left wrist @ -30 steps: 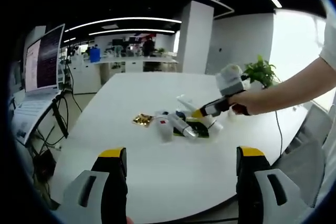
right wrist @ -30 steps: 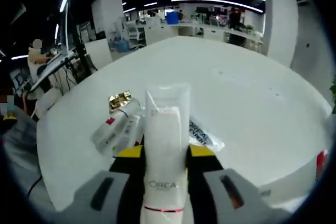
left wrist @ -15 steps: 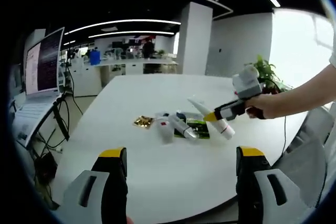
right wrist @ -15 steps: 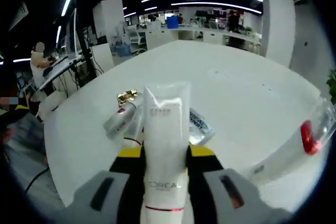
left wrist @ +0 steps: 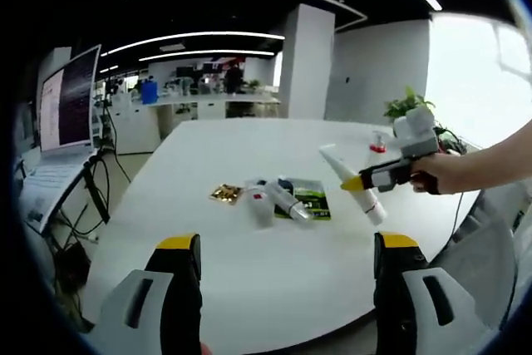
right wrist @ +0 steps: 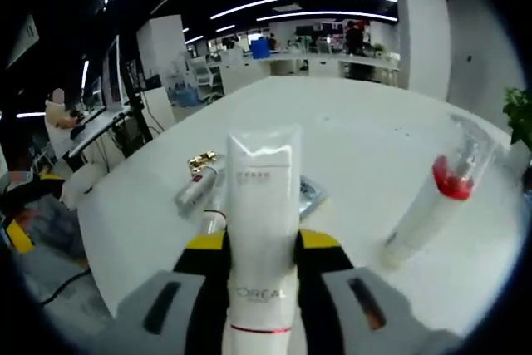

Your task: Arrange the skincare products in the storage area until every visible bottle or jar stands upright without overlapping.

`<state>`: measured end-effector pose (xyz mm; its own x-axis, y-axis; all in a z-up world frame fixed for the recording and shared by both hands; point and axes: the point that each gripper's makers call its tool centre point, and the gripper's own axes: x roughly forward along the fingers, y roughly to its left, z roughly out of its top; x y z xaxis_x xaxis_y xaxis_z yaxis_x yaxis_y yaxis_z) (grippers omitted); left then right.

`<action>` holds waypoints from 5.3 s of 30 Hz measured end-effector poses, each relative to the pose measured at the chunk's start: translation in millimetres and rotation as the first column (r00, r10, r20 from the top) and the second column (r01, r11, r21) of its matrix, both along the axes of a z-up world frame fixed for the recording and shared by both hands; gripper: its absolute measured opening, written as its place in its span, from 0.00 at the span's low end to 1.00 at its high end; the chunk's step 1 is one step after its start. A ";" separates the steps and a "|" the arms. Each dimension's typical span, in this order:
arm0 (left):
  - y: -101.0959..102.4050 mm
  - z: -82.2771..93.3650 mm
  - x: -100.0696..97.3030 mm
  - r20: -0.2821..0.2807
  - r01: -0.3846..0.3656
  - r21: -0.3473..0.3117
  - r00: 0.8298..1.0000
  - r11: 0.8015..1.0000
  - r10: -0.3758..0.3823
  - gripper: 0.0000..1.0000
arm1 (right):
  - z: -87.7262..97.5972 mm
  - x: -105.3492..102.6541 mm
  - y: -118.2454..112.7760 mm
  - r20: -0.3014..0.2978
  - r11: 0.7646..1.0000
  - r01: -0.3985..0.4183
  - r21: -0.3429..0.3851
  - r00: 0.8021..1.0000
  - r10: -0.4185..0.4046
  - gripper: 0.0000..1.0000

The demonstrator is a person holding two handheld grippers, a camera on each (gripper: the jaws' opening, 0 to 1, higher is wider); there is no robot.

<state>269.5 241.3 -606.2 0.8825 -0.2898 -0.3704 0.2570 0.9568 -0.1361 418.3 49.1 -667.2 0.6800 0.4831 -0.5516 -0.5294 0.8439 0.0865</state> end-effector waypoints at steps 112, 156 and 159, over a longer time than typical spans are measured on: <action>-226.5 65.4 25.7 0.034 0.781 -0.044 0.625 0.623 -0.780 0.12 | 126.0 -138.3 -65.3 0.263 0.926 -0.338 0.167 0.921 0.289 0.33; -255.9 42.6 -1.6 -0.027 0.946 0.013 0.324 0.323 -0.946 0.15 | 136.6 -152.0 -28.7 0.077 0.554 -0.833 -0.003 0.552 0.830 0.06; -257.2 38.0 -4.2 -0.042 0.952 0.030 0.306 0.305 -0.951 0.15 | 134.3 -154.1 -28.9 0.065 0.543 -0.840 -0.023 0.540 0.839 0.06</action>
<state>265.3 -15.9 -568.1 0.0005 -0.9093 -0.4161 0.9915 0.0545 -0.1178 264.2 20.2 -532.9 -0.0080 0.8557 -0.5175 -0.9994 0.0102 0.0322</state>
